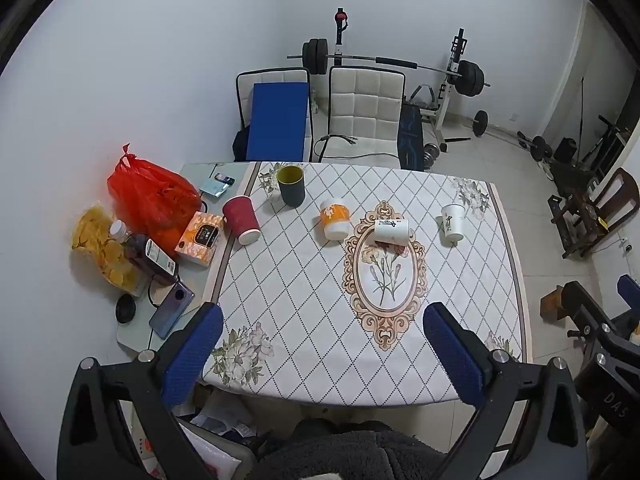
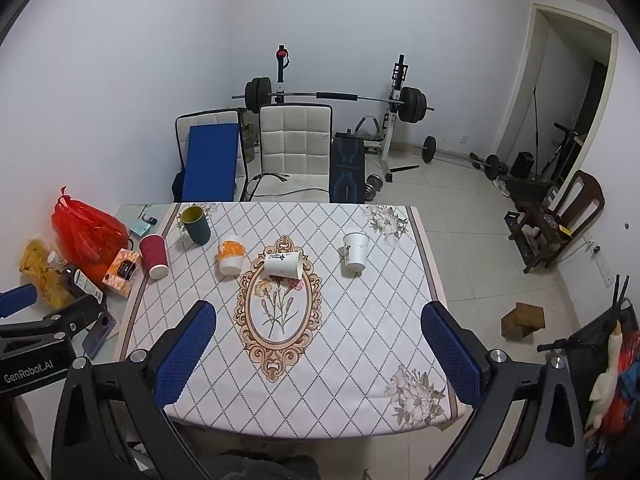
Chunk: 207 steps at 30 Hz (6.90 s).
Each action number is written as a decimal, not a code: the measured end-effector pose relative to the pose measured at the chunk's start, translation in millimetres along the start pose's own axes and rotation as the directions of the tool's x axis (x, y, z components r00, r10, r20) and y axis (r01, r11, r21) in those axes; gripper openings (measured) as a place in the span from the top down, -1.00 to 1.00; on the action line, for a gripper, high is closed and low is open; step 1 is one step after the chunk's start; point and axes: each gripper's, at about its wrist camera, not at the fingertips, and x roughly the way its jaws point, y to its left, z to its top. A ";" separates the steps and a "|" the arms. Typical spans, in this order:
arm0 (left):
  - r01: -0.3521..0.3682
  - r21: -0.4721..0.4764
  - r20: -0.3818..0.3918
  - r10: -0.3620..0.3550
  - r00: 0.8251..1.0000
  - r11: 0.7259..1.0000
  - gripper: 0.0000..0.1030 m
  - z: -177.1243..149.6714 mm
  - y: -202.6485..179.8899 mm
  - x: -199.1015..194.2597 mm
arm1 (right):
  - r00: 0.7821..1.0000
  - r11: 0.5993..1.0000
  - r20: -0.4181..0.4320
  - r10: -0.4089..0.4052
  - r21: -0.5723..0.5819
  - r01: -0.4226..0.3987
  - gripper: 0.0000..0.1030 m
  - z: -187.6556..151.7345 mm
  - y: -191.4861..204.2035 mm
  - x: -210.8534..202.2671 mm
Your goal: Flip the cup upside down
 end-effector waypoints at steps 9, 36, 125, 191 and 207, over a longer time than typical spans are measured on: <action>-0.003 -0.002 0.004 0.003 1.000 1.000 -0.99 0.3 -0.7 -5.6 | 1.000 1.000 -0.003 0.006 -0.001 -0.006 -1.00 3.2 1.6 -3.7; 0.005 -0.004 0.012 -0.005 1.000 1.000 -0.99 -1.7 2.7 -9.9 | 1.000 1.000 0.006 0.017 0.000 -0.017 -1.00 4.2 6.9 -14.0; -0.056 -0.050 -0.532 0.021 0.846 0.997 -0.99 119.8 30.1 464.0 | 0.760 0.997 -0.646 -0.070 -0.063 0.039 -1.00 -61.9 53.2 477.2; 0.113 -0.141 -0.721 -0.181 0.669 0.983 -0.33 -31.3 15.0 395.6 | 0.753 1.000 -0.658 0.002 -0.004 -0.007 -1.00 -105.4 8.3 427.7; 0.090 -0.067 -0.723 -0.110 0.682 0.994 -0.34 -91.7 -74.5 440.8 | 0.731 1.000 -0.682 -0.025 -0.010 0.024 -1.00 -147.7 -55.5 416.6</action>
